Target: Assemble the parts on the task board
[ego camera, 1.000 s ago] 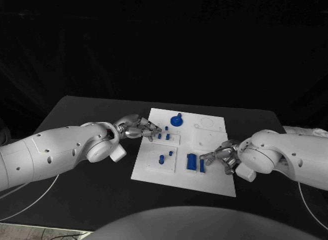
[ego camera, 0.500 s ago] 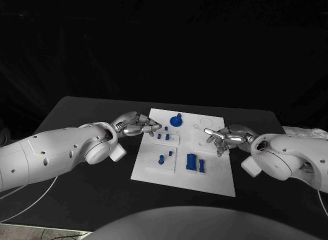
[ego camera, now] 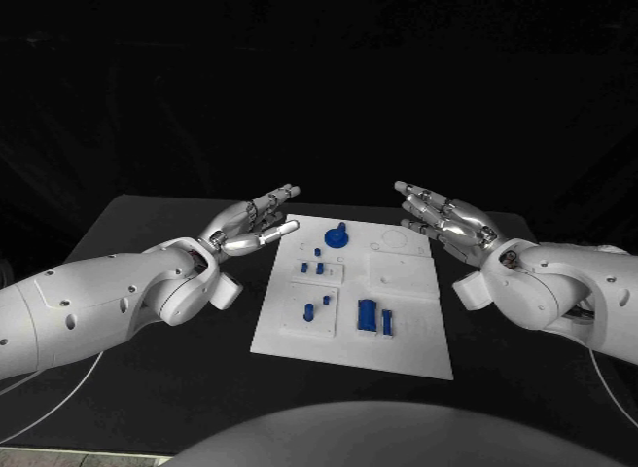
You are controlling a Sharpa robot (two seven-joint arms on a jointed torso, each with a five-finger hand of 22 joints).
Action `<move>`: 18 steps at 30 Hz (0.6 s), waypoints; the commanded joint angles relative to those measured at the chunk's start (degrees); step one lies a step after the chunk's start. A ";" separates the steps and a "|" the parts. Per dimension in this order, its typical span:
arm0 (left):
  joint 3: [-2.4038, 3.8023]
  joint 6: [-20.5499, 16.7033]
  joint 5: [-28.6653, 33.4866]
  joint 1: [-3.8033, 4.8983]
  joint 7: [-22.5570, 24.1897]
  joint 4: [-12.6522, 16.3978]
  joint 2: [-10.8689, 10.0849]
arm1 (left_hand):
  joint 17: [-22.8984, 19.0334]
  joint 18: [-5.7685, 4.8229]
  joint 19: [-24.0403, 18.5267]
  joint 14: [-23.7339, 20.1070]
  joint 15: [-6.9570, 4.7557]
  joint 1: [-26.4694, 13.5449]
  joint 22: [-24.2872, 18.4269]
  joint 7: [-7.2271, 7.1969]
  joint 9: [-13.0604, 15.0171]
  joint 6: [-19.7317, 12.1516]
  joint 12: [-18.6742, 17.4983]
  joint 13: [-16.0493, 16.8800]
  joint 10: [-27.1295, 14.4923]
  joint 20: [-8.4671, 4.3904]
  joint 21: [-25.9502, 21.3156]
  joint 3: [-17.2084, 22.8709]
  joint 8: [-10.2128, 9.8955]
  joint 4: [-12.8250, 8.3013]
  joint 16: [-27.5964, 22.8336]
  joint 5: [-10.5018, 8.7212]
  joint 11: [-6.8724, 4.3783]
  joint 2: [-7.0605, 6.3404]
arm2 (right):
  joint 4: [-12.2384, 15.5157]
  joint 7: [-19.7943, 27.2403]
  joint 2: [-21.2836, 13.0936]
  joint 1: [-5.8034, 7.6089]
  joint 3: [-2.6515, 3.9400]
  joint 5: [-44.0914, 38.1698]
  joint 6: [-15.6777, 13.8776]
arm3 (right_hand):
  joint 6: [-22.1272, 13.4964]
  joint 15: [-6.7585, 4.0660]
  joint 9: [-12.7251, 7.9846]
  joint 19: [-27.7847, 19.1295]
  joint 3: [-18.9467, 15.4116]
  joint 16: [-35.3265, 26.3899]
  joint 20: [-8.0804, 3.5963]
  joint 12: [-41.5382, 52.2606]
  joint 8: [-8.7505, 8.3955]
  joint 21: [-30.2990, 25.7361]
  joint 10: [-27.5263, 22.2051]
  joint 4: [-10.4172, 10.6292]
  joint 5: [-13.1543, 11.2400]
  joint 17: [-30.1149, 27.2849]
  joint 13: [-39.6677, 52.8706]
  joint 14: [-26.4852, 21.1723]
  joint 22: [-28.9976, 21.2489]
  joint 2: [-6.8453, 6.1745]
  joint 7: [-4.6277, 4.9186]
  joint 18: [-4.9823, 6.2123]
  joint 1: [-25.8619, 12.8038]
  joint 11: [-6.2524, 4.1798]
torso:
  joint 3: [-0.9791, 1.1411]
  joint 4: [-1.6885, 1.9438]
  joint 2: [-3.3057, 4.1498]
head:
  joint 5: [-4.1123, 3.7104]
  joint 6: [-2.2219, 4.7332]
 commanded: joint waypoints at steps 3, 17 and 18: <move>0.06 -1.37 2.87 -0.01 3.80 -0.05 0.47 | -0.07 -0.43 -0.06 -0.05 0.69 -0.37 -1.67 -0.43 -0.08 -1.16 -0.82 -0.10 -0.02 0.28 -0.36 0.74 -0.18 -0.04 -0.20 -0.23 -0.21 0.55 | -1.19 7.13 0.36 -0.02 -0.01 2.66 4.21 | -0.65 -0.07 -2.86 -0.18 -0.38 -0.16 -0.41 -0.32 0.40 -0.20 -0.15 -0.22 0.46 -0.19 -3.03 0.07 -0.22 1.07 0.67 1.72 1.69 0.33 | 0.11 0.23 0.14 | -0.27 -0.01; 1.95 -5.54 5.19 -0.81 1.54 1.11 0.42 | -0.07 -5.80 0.03 -0.05 -1.59 -51.40 -8.22 3.91 -1.95 -16.36 -7.93 -1.24 0.00 -16.39 -0.81 6.82 -2.00 -17.13 -0.20 -2.98 6.28 4.79 | -1.97 4.08 2.58 -0.80 1.80 2.90 -2.80 | -19.11 -5.67 -9.23 -0.18 11.30 -0.16 -16.47 -3.09 -6.39 -0.20 -0.59 -16.78 -3.08 -0.19 -7.06 0.07 -0.22 -3.98 7.08 -4.32 -51.13 3.07 | 0.34 -0.48 0.59 | 0.20 2.41; 2.39 -6.63 6.00 -0.99 1.50 1.40 0.42 | -0.07 -5.80 0.03 -0.05 -1.59 -52.95 -8.22 3.91 -1.95 -16.36 -7.93 -1.24 0.00 -16.39 -0.81 6.82 -2.00 -17.13 -0.20 -2.98 6.28 4.79 | -2.05 4.06 3.04 -0.96 2.21 3.17 -3.88 | -19.11 -5.67 -9.23 -0.18 11.30 -0.16 -16.47 -3.09 -6.39 -0.20 -0.59 -16.78 -3.08 -0.19 -7.06 0.07 -0.22 -3.98 7.08 -4.32 -52.88 3.07 | 0.40 -0.61 0.70 | 0.27 2.96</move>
